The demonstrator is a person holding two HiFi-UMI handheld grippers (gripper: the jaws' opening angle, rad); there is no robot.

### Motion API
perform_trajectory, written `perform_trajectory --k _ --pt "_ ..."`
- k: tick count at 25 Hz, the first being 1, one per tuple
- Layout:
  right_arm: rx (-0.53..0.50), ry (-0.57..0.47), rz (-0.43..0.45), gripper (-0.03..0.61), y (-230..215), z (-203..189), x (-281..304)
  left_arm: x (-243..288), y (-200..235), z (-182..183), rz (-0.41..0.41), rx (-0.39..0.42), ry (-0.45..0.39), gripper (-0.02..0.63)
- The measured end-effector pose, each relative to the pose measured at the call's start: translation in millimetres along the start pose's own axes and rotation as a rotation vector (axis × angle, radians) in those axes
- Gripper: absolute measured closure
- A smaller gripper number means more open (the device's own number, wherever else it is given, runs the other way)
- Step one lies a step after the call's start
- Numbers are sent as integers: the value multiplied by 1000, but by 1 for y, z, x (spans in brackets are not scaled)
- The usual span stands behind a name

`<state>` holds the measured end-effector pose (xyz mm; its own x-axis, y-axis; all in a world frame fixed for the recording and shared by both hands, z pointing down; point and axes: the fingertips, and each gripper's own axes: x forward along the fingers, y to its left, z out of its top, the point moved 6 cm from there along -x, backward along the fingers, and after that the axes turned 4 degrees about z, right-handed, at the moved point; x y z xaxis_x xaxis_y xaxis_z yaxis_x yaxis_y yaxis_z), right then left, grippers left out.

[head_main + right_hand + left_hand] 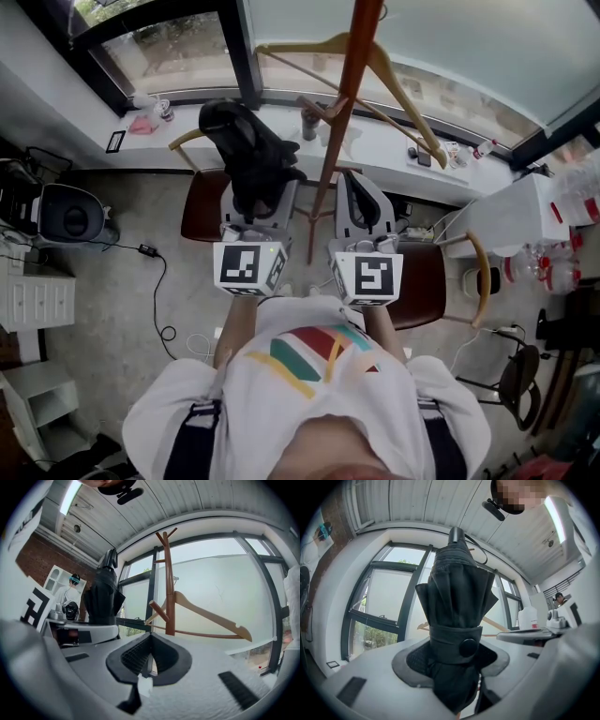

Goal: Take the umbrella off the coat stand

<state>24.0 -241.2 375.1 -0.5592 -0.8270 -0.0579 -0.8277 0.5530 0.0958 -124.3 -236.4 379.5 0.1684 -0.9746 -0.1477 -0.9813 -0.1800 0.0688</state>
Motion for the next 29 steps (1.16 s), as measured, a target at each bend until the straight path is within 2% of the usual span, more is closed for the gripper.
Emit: perform_trajectory --k 13,29 --pt "-8 49 -27 578 4 -14 -6 -10 -4 -8 -4 -17 20 382" --pt "-28 52 -43 578 0 -15 -2 -9 3 -14 21 -18 30 382"
